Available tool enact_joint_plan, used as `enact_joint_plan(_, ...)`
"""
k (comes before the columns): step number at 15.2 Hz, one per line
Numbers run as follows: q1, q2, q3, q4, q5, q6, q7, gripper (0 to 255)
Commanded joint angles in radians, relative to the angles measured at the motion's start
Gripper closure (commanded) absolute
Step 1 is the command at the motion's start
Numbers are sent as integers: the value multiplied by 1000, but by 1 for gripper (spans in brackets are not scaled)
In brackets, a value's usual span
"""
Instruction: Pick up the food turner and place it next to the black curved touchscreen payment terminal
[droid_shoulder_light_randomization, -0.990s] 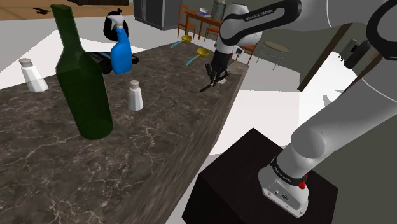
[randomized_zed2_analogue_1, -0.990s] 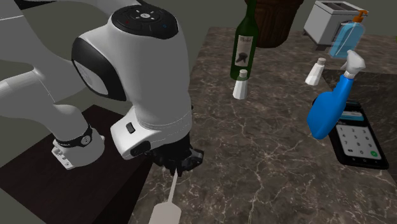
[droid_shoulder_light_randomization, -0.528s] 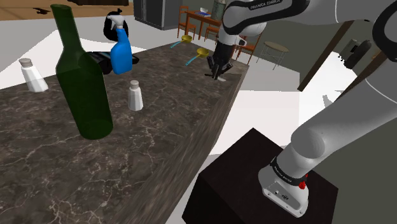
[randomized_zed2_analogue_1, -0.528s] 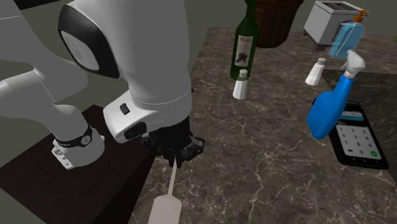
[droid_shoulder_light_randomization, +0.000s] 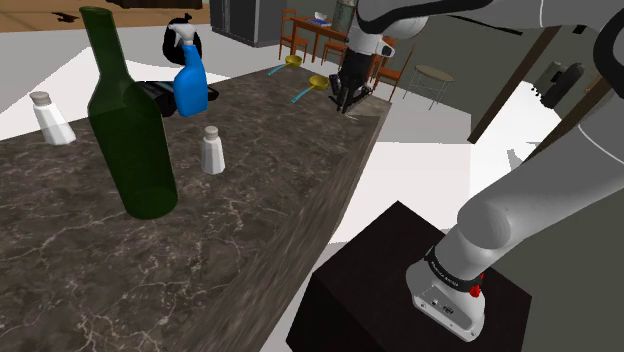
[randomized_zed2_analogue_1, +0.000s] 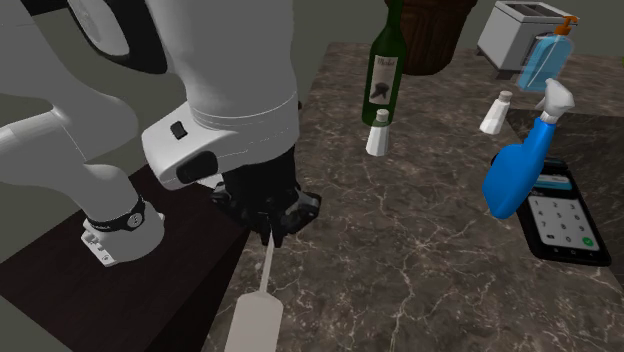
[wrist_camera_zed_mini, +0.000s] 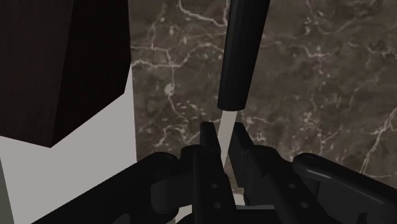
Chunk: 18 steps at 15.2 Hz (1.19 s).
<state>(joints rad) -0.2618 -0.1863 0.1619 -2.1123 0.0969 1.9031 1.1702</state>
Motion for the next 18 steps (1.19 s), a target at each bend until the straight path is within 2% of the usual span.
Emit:
enact_joint_plan(1, 0, -2, 0, 22, -1, -25, 3, 255)
enact_joint_plan(9, -1, -11, -3, 116, -2, -127, 8, 255)
enact_joint_plan(18, 89, 93, 129, 228, -3, -120, 232, 255)
